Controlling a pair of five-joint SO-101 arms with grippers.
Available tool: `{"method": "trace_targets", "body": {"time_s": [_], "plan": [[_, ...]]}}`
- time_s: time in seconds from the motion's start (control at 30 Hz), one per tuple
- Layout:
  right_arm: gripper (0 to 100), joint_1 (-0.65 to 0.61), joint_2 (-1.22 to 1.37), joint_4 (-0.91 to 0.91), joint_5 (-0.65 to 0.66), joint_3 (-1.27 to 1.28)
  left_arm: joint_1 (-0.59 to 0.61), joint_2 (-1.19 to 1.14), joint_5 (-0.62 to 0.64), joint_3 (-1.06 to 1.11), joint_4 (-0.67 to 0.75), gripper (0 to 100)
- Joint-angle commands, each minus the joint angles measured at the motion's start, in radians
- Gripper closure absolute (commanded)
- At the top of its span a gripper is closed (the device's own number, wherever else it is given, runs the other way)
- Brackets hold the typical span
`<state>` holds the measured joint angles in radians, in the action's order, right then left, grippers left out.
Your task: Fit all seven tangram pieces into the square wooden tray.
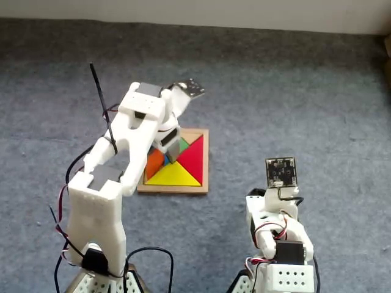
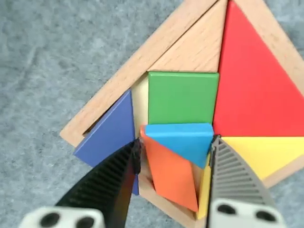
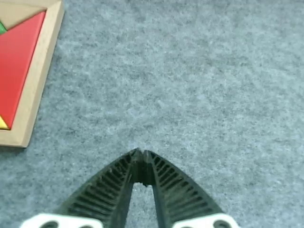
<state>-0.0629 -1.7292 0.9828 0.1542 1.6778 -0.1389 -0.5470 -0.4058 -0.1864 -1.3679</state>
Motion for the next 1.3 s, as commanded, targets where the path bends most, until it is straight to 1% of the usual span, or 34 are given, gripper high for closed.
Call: {"method": "trace_targets", "body": {"time_s": [0.0, 0.13, 0.17, 0.43, 0.63, 0.97, 1.27], "plan": [[99.3, 0.012, -0.015, -0.002, -0.006, 0.147, 0.036, 0.039, 0.003, 0.002, 0.028, 77], [99.3, 0.012, -0.015, -0.002, -0.006, 0.147, 0.019, 0.041, 0.118, -0.033, 0.026, 76], [99.3, 0.012, -0.015, -0.002, -0.006, 0.147, 0.013, 0.041, 0.130, -0.045, 0.026, 76], [99.3, 0.012, -0.015, -0.002, -0.006, 0.147, -0.025, 0.041, 0.135, -0.193, -0.104, 77], [99.3, 0.012, -0.015, -0.002, -0.006, 0.147, -0.021, 0.041, 0.135, -0.259, -0.130, 77], [99.3, 0.012, -0.015, -0.002, -0.006, 0.147, -0.001, 0.030, 0.129, -0.220, -0.104, 77], [99.3, 0.013, -0.015, -0.002, -0.006, 0.147, -0.002, 0.031, 0.127, -0.036, 0.029, 77]]}}
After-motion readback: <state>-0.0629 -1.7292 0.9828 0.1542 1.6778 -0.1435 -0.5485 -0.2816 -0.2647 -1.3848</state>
